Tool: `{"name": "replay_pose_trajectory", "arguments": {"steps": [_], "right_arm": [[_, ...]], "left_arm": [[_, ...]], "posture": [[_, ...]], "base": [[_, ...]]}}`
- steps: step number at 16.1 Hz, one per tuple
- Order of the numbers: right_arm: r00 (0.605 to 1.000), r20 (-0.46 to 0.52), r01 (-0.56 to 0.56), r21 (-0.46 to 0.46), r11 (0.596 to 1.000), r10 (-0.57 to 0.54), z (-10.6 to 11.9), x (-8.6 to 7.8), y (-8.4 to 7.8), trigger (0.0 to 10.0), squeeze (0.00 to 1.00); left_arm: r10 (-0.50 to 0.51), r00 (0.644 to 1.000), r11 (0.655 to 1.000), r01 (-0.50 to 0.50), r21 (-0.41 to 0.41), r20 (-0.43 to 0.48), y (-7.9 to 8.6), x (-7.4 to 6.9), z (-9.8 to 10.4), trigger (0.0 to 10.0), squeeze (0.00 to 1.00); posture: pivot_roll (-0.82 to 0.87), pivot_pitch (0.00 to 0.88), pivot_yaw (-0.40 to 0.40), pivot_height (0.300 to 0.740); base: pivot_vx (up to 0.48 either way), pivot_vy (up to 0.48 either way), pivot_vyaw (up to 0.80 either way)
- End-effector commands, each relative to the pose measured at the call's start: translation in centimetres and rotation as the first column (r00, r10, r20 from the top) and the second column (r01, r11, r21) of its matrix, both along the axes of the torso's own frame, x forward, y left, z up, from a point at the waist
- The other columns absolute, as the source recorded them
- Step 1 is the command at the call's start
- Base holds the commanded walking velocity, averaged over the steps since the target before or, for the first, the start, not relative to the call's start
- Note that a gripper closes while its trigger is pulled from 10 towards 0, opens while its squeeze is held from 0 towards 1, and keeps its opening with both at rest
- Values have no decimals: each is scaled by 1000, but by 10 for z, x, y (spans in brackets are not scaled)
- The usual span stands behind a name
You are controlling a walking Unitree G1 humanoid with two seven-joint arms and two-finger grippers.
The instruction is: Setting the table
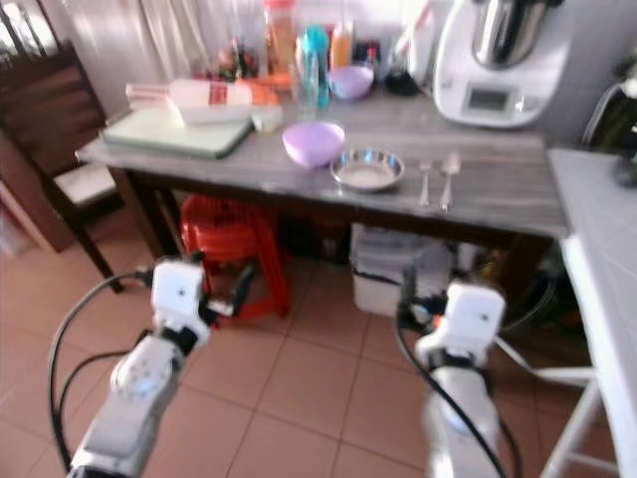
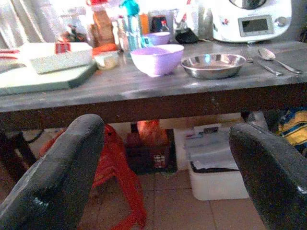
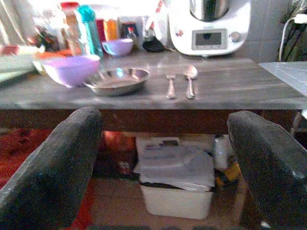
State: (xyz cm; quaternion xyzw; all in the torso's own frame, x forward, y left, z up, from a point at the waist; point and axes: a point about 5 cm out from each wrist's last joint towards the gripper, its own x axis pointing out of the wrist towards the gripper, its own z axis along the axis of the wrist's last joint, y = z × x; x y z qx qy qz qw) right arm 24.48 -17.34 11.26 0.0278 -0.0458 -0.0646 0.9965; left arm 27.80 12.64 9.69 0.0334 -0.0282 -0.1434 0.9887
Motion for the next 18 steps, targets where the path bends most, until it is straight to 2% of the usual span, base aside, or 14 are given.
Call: {"name": "replay_pose_trajectory", "arguments": {"steps": [1, 3, 7, 18], "right_arm": [[1000, 9, -6, 2, 1000, 6, 4, 3, 1, 10000, 0], [1000, 11, -10, -3, 1000, 10, 5, 4, 0, 10000, 0], [1000, 12, -13, -9, 1000, 13, 6, 4, -1, 10000, 0], [1000, 16, -6, -8, 1000, 6, 6, 6, -1, 10000, 0]], "left_arm": [[-13, 1000, 1000, 13, 3, 13, -1, 2, 3, 10000, 0], [-19, 1000, 1000, 19, -7, 13, -4, 4, 4, 10000, 0], [-30, 1000, 999, 30, -18, 4, -6, 4, 1, 10000, 0], [-42, 999, 999, 43, -25, 6, -9, 8, 3, 10000, 0]], "posture": [[66, 0, 56, 740], [64, 0, 54, 740], [59, 0, 49, 740], [57, 0, 58, 740]], "base": [[0, 0, 0], [0, 0, -553], [0, 0, 0], [0, -332, 0]]}}
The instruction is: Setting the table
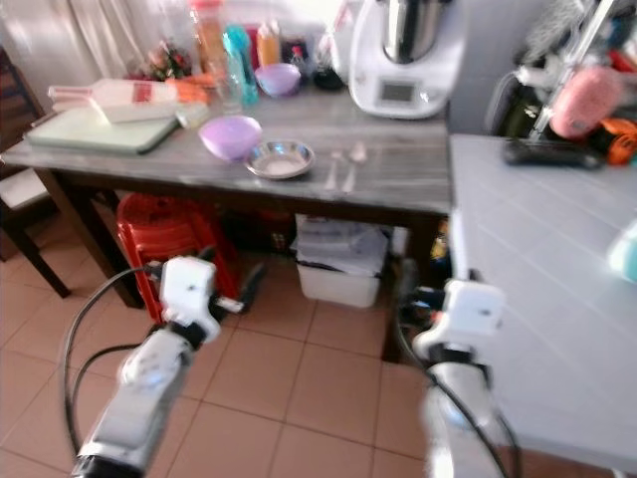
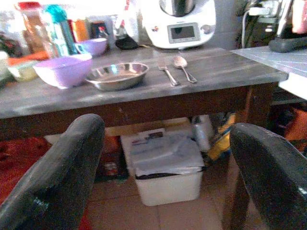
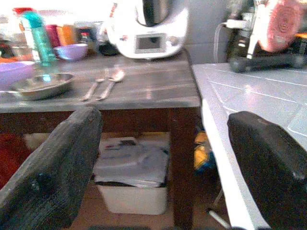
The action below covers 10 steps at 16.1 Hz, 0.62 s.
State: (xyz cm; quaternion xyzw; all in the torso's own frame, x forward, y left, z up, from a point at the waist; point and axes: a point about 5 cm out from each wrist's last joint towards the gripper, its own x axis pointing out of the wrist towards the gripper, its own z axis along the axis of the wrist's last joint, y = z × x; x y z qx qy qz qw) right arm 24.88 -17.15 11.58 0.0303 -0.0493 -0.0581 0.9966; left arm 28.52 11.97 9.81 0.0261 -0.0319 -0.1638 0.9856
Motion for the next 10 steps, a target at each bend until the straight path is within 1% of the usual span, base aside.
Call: {"name": "replay_pose_trajectory", "arguments": {"steps": [1, 10], "right_arm": [[1000, 9, 7, -10, 1000, -7, 3, 2, -2, 10000, 0], [1000, 8, 12, 1, 1000, -12, 1, 2, 1, 10000, 0]], "left_arm": [[-2, 1000, 1000, 2, -9, 3, -1, 1, 2, 10000, 0], [-23, 1000, 1000, 23, 5, 9, -2, 3, 4, 10000, 0]], "posture": [[59, 0, 58, 740], [64, 0, 78, 740]], "base": [[0, -345, 0], [0, -355, 0]]}}
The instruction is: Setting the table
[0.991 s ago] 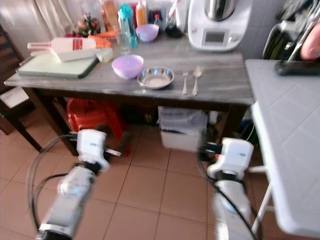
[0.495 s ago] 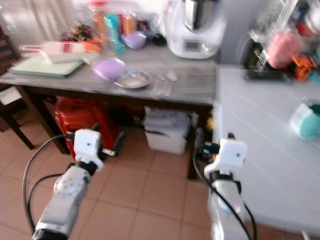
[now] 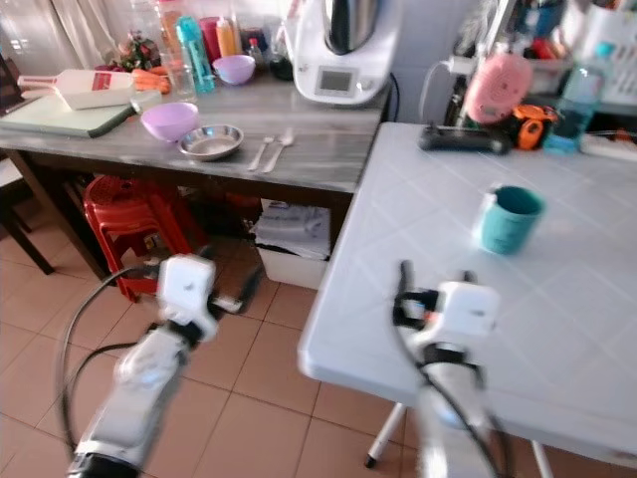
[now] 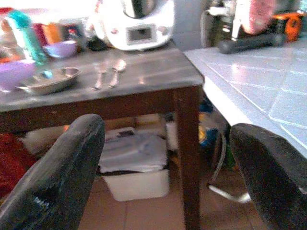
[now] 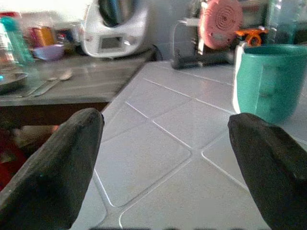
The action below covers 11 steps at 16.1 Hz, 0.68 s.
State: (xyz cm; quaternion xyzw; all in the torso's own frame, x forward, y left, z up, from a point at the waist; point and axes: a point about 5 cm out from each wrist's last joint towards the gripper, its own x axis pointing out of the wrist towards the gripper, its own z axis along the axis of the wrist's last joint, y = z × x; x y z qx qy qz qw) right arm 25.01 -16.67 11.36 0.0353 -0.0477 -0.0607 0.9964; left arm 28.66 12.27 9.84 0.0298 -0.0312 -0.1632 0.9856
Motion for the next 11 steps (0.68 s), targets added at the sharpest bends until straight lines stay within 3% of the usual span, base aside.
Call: {"name": "replay_pose_trajectory", "arguments": {"steps": [1, 4, 8, 10, 11], "right_arm": [[1000, 8, 21, 0, 1000, -21, 2, 0, -5, 10000, 0], [999, 10, 48, 9, 999, -48, 2, 1, -8, 10000, 0], [998, 3, 62, 14, 998, -62, 0, 3, -12, 10000, 0], [998, 5, 68, 6, 998, -68, 3, 10, -16, 10000, 0], [999, -3, 45, 4, 999, -45, 6, 22, -17, 10000, 0]], "left_arm": [[-29, 1000, 1000, 29, -5, 9, -6, 2, 4, 10000, 0], [-34, 999, 999, 34, -1, 8, -6, 2, 4, 10000, 0], [-88, 996, 996, 88, -31, -6, -9, -2, 1, 10000, 0], [-150, 987, 989, 149, -16, -54, -9, -7, -10, 10000, 0], [-174, 982, 985, 174, -11, -78, -8, -9, -17, 10000, 0]], "posture": [[64, 0, 80, 740], [64, 0, 82, 740], [65, 0, 81, 740], [64, 8, 81, 740], [62, 12, 83, 740]], "base": [[0, -386, 0], [0, -389, 0], [0, 0, 0], [0, 0, 0], [0, 0, 0]]}}
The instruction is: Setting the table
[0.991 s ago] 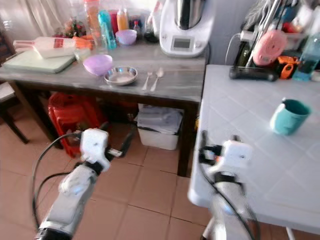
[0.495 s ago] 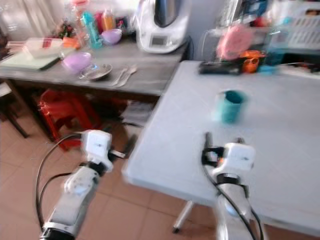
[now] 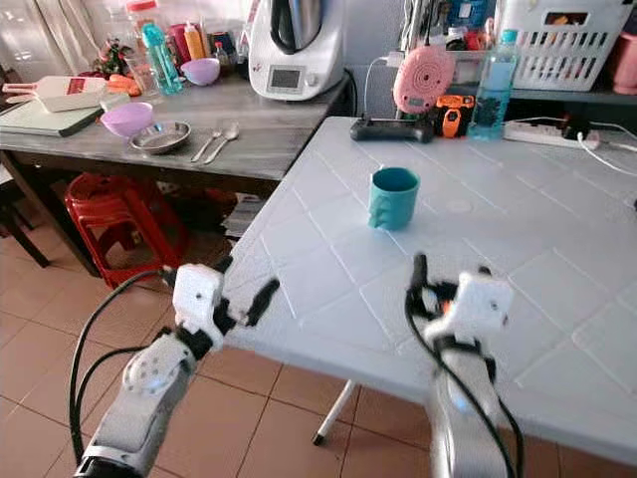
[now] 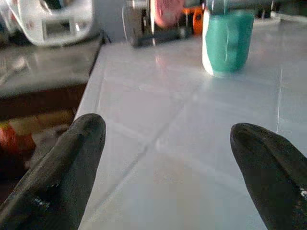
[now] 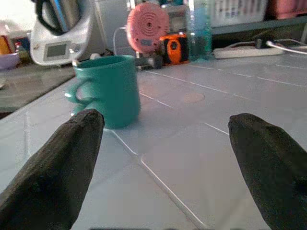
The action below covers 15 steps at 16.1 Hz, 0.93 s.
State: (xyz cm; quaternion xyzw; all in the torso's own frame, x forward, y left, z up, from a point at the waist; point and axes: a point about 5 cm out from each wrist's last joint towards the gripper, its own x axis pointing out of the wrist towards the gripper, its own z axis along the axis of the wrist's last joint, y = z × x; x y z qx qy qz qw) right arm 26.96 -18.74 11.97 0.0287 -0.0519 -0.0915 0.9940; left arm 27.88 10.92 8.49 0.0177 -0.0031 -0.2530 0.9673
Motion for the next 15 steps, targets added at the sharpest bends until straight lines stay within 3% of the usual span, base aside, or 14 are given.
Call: {"name": "replay_pose_trajectory", "arguments": {"steps": [1, 5, 7, 15], "right_arm": [[999, -12, -31, 11, 999, 31, 0, 4, 4, 10000, 0], [996, -24, -83, -19, 996, 83, 2, 21, 6, 10000, 0], [993, -36, -111, -24, 994, 110, 3, 38, 12, 10000, 0], [982, -101, -163, -8, 987, 161, 13, 87, 25, 10000, 0]], "left_arm": [[4, 1000, 1000, -4, 7, -17, 6, -1, -4, 10000, 0], [-59, 998, 998, 59, -5, -33, 2, -3, -8, 10000, 0], [-131, 990, 991, 129, -37, -57, 1, -10, -10, 10000, 0], [-130, 989, 991, 128, -23, -77, 7, -25, -12, 10000, 0]], "posture": [[62, 12, 83, 740], [73, 24, 77, 740], [98, 51, 69, 740], [153, 116, 56, 740]], "base": [[0, 0, 0], [0, 0, 0], [0, 0, 0], [0, 0, 0]]}}
